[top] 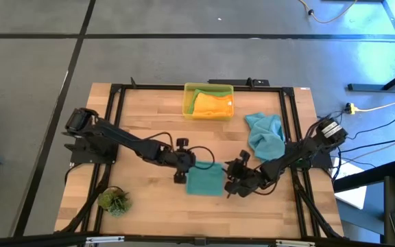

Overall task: Fold microfiber towels
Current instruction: Fold the left blue microfiber cloth, then put the left blue microfiber cloth into the yellow bin

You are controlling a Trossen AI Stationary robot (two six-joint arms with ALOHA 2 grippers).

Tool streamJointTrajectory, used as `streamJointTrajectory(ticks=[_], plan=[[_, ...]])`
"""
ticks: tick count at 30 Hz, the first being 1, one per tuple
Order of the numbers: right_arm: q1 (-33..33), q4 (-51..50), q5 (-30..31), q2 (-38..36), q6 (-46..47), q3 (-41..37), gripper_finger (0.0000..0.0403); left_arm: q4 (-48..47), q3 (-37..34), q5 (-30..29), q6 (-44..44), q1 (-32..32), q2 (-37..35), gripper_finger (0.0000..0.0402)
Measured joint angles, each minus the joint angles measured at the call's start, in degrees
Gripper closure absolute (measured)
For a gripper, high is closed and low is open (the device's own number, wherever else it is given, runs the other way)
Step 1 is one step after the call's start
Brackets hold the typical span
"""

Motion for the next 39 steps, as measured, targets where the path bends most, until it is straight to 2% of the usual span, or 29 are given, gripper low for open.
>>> streamJointTrajectory(ticks=[4,11,20,31,39], plan=[[0.69,-4.43,0.55,-4.13,1.15,0.04,0.026,2.07,0.04,0.45,-1.1,-1.28,-2.67,0.0276],[3.45,-9.19,0.96,-10.27,3.47,0.04,0.026,5.01,0.04,1.93,-2.7,-7.88,-1.97,0.0278],[6.57,-6.22,6.21,-11.71,-7.48,0.11,0.026,11.05,0.07,-4.38,-2.77,-15.42,-1.99,0.0277],[4.78,2.9,8.23,-11.71,-18.83,0.11,0.026,11.38,0.07,-5.93,-4.14,-17.62,-1.96,0.0279],[4.85,3.59,7.93,-11.71,-20.12,0.11,0.026,11.07,0.07,-4.15,-4.02,-16.07,-1.99,0.0277]])
